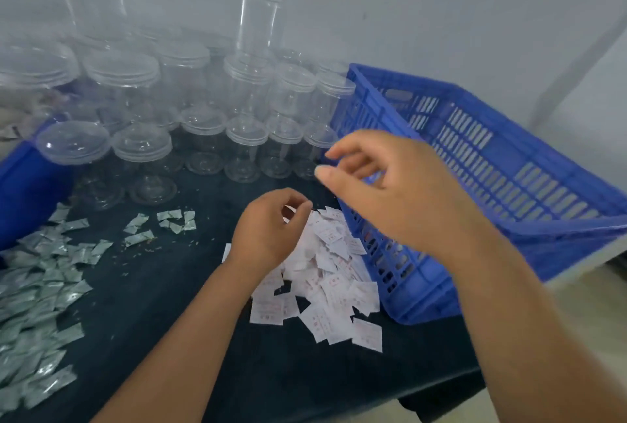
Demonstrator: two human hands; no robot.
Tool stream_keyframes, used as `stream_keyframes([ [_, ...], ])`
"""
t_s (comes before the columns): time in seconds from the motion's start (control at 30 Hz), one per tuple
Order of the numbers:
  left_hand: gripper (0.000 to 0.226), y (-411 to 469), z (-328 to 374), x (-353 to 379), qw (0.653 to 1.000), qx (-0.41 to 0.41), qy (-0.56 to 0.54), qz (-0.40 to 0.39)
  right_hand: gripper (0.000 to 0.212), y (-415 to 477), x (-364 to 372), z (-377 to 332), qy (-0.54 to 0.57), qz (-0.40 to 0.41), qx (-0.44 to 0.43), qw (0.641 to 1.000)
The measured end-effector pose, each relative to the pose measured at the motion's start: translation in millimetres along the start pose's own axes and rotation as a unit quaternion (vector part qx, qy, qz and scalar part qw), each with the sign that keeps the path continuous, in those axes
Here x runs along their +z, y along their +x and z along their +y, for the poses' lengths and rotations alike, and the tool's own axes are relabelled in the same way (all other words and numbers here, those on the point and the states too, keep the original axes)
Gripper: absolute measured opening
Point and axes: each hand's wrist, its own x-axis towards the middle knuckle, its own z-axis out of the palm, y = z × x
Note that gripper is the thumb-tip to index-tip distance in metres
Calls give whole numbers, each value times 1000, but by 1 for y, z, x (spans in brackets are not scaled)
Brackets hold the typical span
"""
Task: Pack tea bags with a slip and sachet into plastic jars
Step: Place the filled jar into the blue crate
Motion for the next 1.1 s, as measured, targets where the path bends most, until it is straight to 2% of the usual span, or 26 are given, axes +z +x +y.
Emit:
stream_keyframes([
  [0.17,10,-24,-21,-50,999,-13,44,2,11,-31,115,20,110,-31,81,990],
  [0.33,14,-70,-80,-86,987,-79,118,73,39,-37,193,35,116,-2,125,985],
  [0.37,17,-77,-89,-86,984,-86,126,96,38,-26,198,33,133,-2,129,983],
  [0.43,21,-85,-100,-85,978,-95,130,132,22,6,204,20,184,-35,137,973],
  [0.47,21,-86,-103,-84,976,-96,127,145,25,26,207,12,206,-62,136,967],
  [0.53,22,-86,-105,-84,976,-85,126,158,59,66,212,-5,220,-82,121,965],
  [0.6,24,-85,-107,-84,977,-70,125,157,81,103,216,-24,222,-62,99,968],
  [0.73,26,-84,-111,-85,978,-59,102,172,105,160,232,-53,259,-51,103,959],
  [0.9,29,-82,-111,-87,980,-62,78,174,128,196,257,-71,280,-81,125,948],
  [1.0,34,-82,-112,-88,979,-60,75,180,123,206,266,-75,235,-58,128,962],
  [1.1,35,-82,-112,-88,978,-63,75,182,96,198,261,-78,234,-8,95,968],
])
